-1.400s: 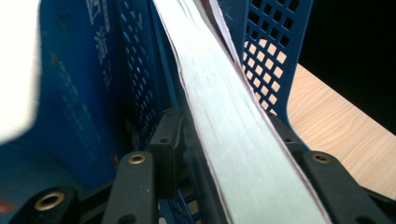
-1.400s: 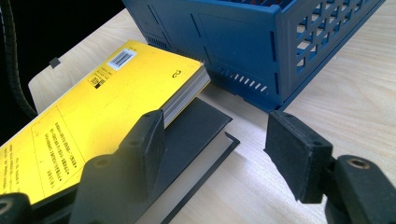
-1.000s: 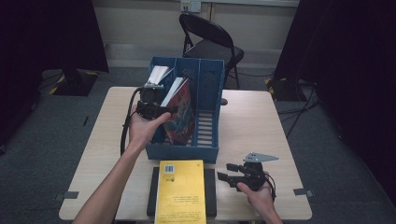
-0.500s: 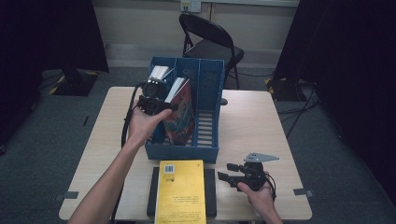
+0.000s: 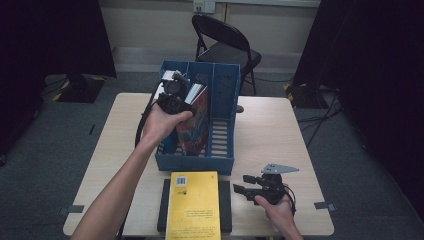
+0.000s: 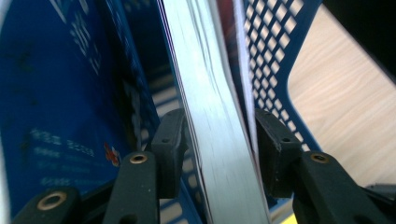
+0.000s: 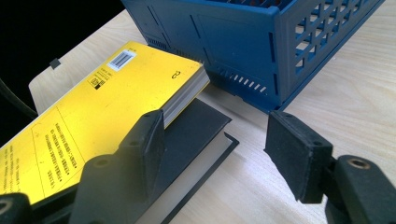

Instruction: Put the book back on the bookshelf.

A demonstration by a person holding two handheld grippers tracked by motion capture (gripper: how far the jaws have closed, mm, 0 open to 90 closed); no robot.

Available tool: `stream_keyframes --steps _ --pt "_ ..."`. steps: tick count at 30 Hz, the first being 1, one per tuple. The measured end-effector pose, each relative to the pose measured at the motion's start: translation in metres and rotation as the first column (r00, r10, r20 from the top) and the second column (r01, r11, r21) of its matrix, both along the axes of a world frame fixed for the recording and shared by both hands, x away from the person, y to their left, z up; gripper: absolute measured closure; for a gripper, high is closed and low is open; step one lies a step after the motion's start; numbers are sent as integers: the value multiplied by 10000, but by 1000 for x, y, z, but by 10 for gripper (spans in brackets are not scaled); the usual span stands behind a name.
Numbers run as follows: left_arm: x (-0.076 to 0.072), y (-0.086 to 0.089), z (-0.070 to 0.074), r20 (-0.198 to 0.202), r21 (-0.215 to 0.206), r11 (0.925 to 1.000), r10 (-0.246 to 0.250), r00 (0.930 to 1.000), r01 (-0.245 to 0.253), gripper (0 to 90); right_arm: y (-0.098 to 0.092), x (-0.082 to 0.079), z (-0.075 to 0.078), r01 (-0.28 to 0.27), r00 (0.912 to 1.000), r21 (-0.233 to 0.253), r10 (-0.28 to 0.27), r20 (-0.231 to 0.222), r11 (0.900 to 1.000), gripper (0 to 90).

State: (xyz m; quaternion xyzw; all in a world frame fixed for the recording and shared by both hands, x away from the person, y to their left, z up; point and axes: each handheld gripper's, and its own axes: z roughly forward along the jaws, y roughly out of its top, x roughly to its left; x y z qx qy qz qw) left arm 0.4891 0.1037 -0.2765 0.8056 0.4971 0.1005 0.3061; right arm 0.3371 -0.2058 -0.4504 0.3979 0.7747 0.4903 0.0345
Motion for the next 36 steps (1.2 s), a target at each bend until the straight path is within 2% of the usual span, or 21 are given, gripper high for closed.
stream_keyframes --steps 1,2,4,6,8,10,11,13,15,16,17,18,22,26,28,29,30,33,36 --pt "5 -3 0 -437 291 9996 -16 9990 29 570 0 0 0 17 10000 -3 -17 -13 10000 374" --pt "8 -6 -1 -652 489 9988 26 9979 6 572 0 0 0 0 10000 13 0 -4 10000 374" --pt "10 -7 0 -544 494 9984 304 9981 -277 618 -1 -1 0 3 10000 14 -3 1 10000 374" --pt "12 -7 0 -715 378 9984 436 9965 -409 658 -1 -1 0 9 10000 20 -9 5 10000 373" --pt "14 -10 0 -1176 691 9973 317 9926 -237 663 -2 -1 0 34 10000 41 -34 -10 10000 373" --pt "14 -12 0 -1088 889 9957 361 9934 -264 670 -3 0 0 21 10000 40 -20 -21 10000 373" --pt "14 -13 1 -1172 987 9947 406 9923 -290 677 -2 0 0 12 10000 40 -12 -24 10000 373" --pt "16 -14 1 -1436 1178 9927 412 9888 -242 681 -2 -1 0 3 10000 43 -3 -20 10000 373" --pt "19 -15 1 -1844 1231 9921 481 9817 -255 683 -2 -1 0 -5 10000 36 5 -14 10000 373" --pt "20 -16 1 -2101 1182 9920 693 9752 -450 683 -2 0 0 1 10000 49 -1 -24 10000 373" --pt "22 -15 2 -2141 1300 9911 573 9751 -297 687 -2 0 0 15 10000 49 -15 -28 10000 373" --pt "23 -15 2 -2234 1317 9903 738 9719 -449 692 -2 0 0 17 10000 54 -17 -31 10000 373" --pt "28 -14 2 -2430 1530 9878 647 9679 -276 699 -2 0 0 20 10000 40 -20 -49 10000 373" --pt "31 -9 2 -2437 1489 9885 620 9679 -258 707 -2 0 0 -1 10000 32 1 -85 10000 369" --pt "32 -8 2 -2592 1361 9897 778 9627 -434 717 -2 0 0 0 9999 28 0 -101 10000 369" --pt "33 -7 2 -2625 1339 9903 715 9623 -371 724 -2 1 -1 8 9999 30 -7 -142 10000 369" --pt "34 -6 2 -2581 1286 9912 635 9640 -308 730 -2 1 -1 1 9999 29 0 -146 10000 369" --pt "34 -8 3 -2541 1186 9913 854 9634 -566 738 -2 1 -1 -7 9999 51 8 -144 10000 368" --pt "35 -10 2 -2314 1181 9904 975 9680 -715 738 -3 2 -2 30 9998 48 -30 -178 10000 367"
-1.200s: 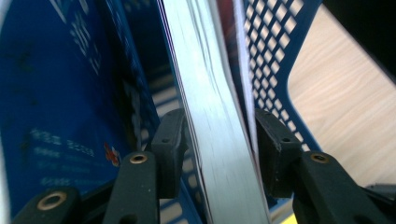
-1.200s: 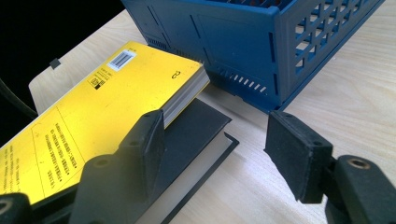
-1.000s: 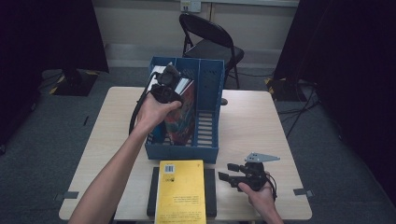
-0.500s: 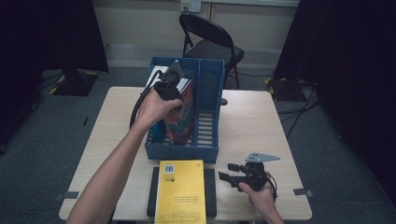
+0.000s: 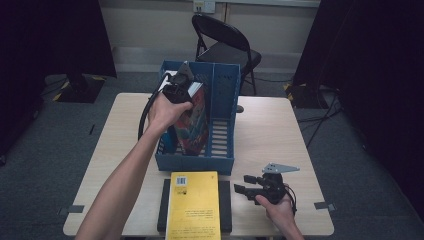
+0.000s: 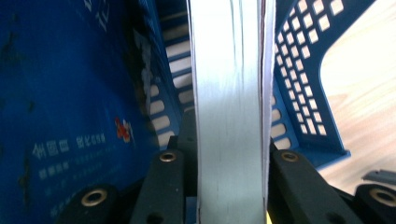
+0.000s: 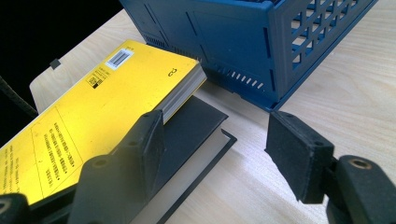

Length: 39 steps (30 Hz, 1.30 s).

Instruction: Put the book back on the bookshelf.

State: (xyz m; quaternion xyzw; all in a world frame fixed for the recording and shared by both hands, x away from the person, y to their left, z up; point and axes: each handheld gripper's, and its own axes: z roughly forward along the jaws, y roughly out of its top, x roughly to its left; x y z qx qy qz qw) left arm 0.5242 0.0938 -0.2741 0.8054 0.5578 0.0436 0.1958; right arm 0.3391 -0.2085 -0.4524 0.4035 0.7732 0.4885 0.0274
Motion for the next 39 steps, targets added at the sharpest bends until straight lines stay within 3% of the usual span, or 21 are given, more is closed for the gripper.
stream_keyframes --steps 6,9,13,20,25,29,33,39 --pt "6 -7 0 405 212 9988 422 9983 -430 740 2 0 -2 -85 9999 -46 85 -131 10000 364" --pt "11 -10 -1 537 356 9952 896 9945 -916 740 1 0 -2 -79 9999 -45 79 -105 10000 362" --pt "20 -13 2 622 516 9933 1004 9930 -1037 740 -2 0 -1 -4 10000 13 4 -89 10000 361" --pt "31 -20 3 879 627 9853 1531 9843 -1588 739 -4 0 -2 6 10000 24 -5 -88 10000 361" --pt "35 -30 1 959 744 9827 1625 9820 -1698 739 -4 0 -3 -18 10000 0 18 -91 10000 361" --pt "39 -31 0 998 603 9812 1770 9791 -1835 739 -3 0 -4 -93 9999 -124 92 -83 9999 361" --pt "39 -31 -1 1156 919 9798 1665 9793 -1774 739 -3 -1 -4 -96 9999 -147 95 -71 9998 361" --pt "37 -30 -2 1363 816 9752 1937 9715 -2059 739 -2 -1 -4 -116 9999 -161 114 -88 9998 361"
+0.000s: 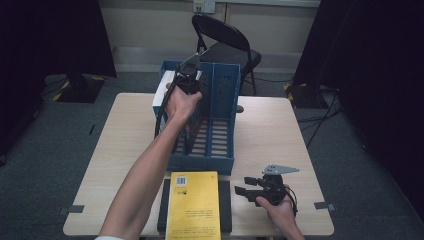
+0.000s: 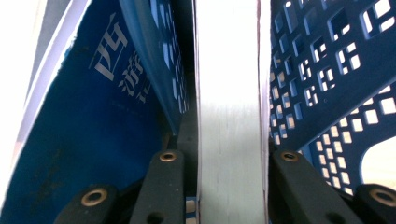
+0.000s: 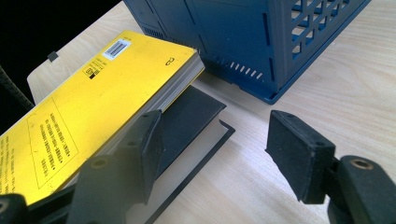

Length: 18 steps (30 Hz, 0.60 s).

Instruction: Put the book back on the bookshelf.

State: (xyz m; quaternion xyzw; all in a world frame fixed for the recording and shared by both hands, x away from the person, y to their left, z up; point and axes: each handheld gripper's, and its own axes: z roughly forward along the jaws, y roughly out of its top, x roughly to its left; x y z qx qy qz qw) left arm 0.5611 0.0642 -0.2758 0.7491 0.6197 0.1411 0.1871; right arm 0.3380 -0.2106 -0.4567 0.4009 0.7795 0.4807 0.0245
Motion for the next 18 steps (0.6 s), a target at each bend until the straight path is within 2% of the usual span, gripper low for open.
stream_keyframes --steps 1,2,4,9,14,18 --pt "1 -1 1 -76 1 10000 -18 10000 18 739 0 0 0 3 10000 -2 -3 -9 10000 361" --pt "0 0 0 10 -135 9998 144 9999 -144 739 1 0 0 -2 10000 -4 2 0 10000 361" --pt "0 0 0 34 -78 10000 -14 10000 14 739 0 -1 1 -2 10000 1 2 47 10000 361" --pt "-2 3 -1 89 -95 9999 74 9999 -74 739 0 0 -1 15 10000 -21 -15 -66 10000 361" --pt "-4 1 -1 122 -52 9999 -96 9999 96 737 0 0 0 8 10000 -13 -8 -27 10000 361" --pt "-7 4 -2 309 -128 9997 -181 9994 185 732 0 -1 0 9 10000 -19 -9 -38 10000 361"
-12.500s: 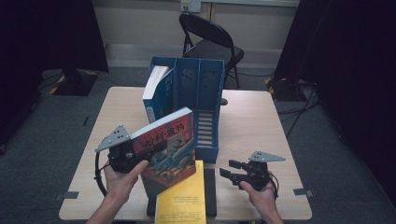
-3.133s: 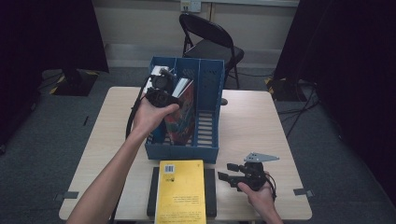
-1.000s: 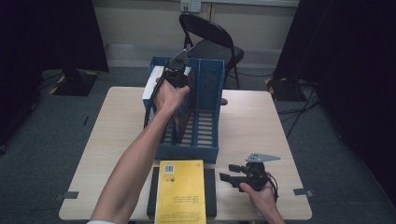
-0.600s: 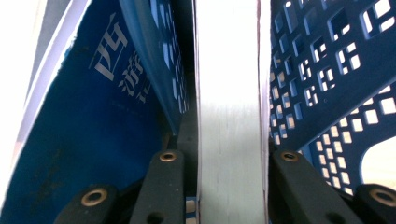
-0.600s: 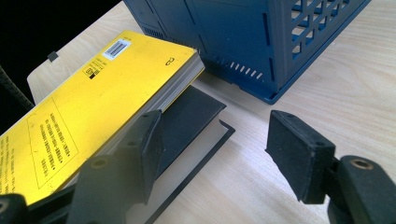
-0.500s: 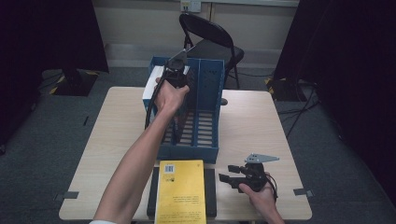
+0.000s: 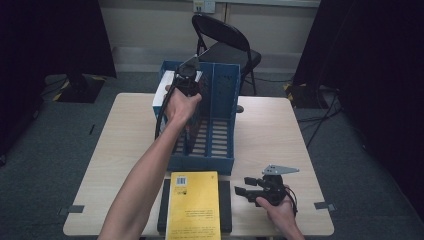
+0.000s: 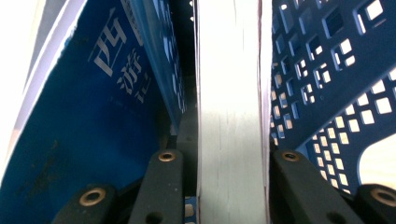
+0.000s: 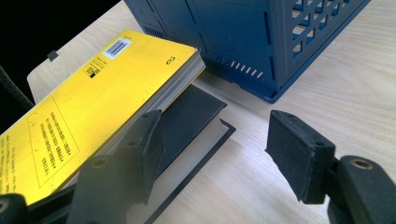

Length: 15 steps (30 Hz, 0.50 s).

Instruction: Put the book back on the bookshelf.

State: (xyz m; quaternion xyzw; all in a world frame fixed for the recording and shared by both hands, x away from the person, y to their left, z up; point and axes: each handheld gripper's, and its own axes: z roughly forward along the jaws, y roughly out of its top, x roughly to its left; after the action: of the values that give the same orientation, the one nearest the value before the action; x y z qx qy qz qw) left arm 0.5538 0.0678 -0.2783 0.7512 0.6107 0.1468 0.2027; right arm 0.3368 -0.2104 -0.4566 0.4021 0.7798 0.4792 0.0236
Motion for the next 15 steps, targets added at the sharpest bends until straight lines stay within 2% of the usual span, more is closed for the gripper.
stream_keyframes --steps 7,11,15 --pt "-8 2 1 175 -134 9997 -219 9996 222 697 1 0 0 -17 10000 -9 17 18 10000 361" --pt "-13 9 0 321 -468 9987 -202 9993 217 692 2 0 0 -7 10000 -36 7 -1 10000 362" --pt "-19 16 -1 452 -536 9983 -223 9987 248 655 3 0 0 -32 10000 -46 32 31 10000 361"
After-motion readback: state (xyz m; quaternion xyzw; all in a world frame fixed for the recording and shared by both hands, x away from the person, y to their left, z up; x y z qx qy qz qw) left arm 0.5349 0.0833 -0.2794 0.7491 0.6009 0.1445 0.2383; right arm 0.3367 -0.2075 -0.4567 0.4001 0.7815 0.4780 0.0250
